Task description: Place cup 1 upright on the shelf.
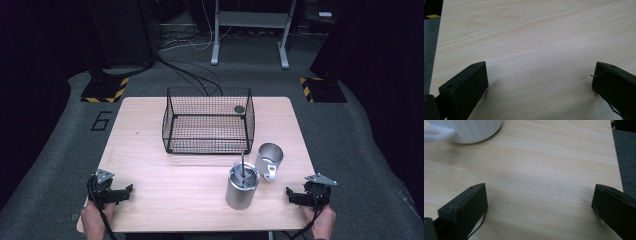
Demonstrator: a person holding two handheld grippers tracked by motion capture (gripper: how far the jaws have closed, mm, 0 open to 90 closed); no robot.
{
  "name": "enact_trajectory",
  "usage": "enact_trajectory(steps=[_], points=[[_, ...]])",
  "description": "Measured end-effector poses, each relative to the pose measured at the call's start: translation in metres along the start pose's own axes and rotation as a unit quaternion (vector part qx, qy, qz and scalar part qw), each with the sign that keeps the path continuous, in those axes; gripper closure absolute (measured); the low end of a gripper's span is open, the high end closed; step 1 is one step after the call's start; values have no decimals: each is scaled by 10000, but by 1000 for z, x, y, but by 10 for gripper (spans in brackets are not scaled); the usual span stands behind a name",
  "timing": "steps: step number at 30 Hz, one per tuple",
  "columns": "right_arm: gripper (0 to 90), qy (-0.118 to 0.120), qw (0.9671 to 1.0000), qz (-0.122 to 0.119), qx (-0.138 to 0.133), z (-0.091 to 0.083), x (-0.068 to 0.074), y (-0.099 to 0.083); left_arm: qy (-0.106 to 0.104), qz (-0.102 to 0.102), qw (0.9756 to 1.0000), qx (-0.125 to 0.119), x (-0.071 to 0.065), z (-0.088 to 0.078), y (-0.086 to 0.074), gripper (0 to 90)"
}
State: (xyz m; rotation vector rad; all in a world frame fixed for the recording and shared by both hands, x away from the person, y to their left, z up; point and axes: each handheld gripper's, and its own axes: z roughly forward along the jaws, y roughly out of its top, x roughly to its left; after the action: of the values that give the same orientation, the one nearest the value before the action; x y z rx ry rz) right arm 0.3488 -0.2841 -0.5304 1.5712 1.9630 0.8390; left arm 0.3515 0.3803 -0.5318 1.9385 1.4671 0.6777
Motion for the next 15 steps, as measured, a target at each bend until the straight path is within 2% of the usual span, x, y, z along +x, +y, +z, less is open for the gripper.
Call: enact_trajectory(steps=[2, 4, 8, 15], points=[[0, -3, 10000, 0, 18, 0, 0, 0, 13, 5, 10000, 8, 0, 0, 0, 2], [0, -6, 10000, -2, 8, 0, 0, 0, 2, -109, 9999, -69, 0, 2, 0, 2], [0, -31, 10000, 30, 19, 0, 0, 0, -81, -189, 9998, 12, 3, 3, 1, 2], [0, -128, 9998, 144, 52, -2, 1, -1, -87, -179, 9998, -12, 3, 3, 1, 3]])
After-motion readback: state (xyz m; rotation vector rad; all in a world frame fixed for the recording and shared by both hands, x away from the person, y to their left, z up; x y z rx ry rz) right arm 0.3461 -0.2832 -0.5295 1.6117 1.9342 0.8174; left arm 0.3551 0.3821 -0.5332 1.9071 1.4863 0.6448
